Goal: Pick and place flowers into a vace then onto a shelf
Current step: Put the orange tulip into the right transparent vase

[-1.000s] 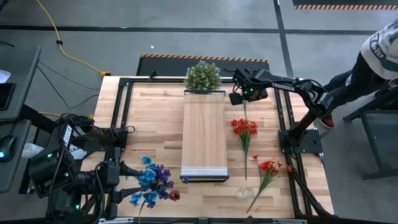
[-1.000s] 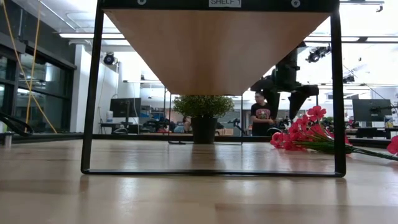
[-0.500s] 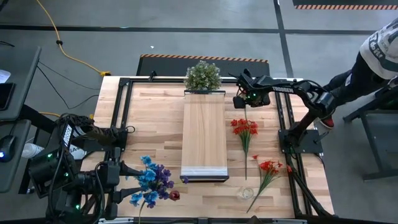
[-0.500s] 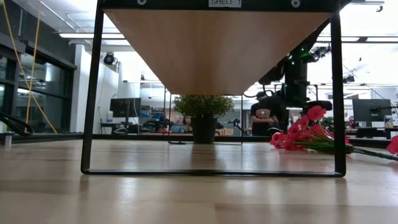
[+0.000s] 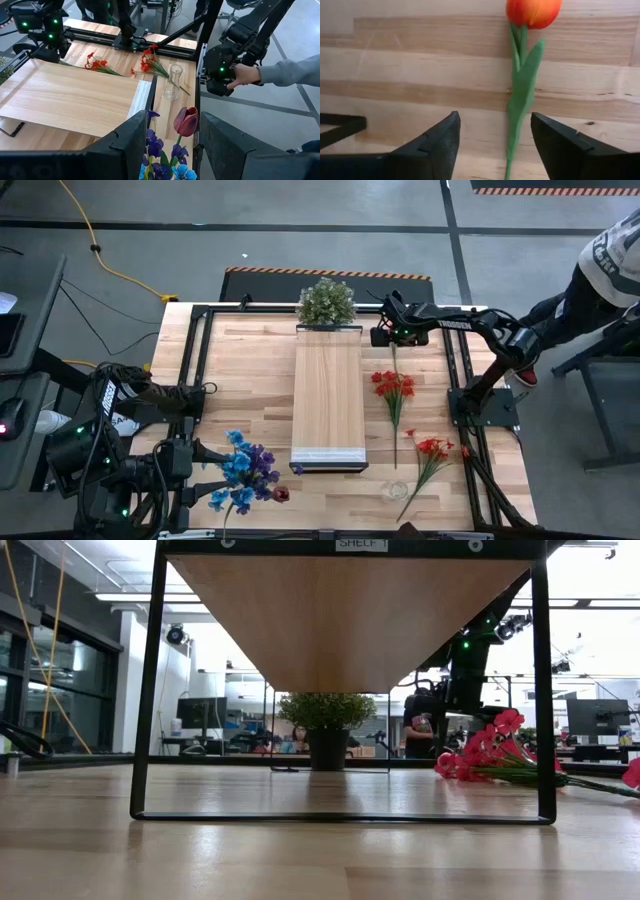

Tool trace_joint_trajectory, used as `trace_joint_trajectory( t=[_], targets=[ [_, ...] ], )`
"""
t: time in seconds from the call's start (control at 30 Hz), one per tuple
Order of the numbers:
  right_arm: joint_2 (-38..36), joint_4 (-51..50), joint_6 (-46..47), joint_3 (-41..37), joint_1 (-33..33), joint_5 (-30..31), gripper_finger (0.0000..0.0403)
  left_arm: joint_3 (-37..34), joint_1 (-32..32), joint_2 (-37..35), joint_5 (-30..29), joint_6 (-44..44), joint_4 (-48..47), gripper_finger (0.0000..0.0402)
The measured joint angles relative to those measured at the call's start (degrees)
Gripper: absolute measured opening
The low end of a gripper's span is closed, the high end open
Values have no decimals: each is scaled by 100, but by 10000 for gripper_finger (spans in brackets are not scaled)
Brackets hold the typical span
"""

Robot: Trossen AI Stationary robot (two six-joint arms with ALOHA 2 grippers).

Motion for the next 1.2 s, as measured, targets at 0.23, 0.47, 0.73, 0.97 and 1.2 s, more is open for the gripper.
trace_joint_trajectory(
  t=[0.23, 0.47, 0.73, 0.97, 1.2],
  targets=[
    [0, 33, -111, 2, -37, -52, 191, 0, 0, 0, 2, -1, 0, 216],
    [219, -7, -165, 2, -31, -286, 189, 0, 0, 0, 4, 1, 0, 216],
    [417, -9, -180, 4, -20, -220, 220, 0, 0, 0, 21, 1, 0, 216],
    [417, -35, -178, 4, -20, -210, 233, 0, 0, 0, 20, 14, 0, 216],
    [417, -312, -25, 4, -20, -28, 218, 0, 0, 0, 17, 25, 0, 216]
  ],
)
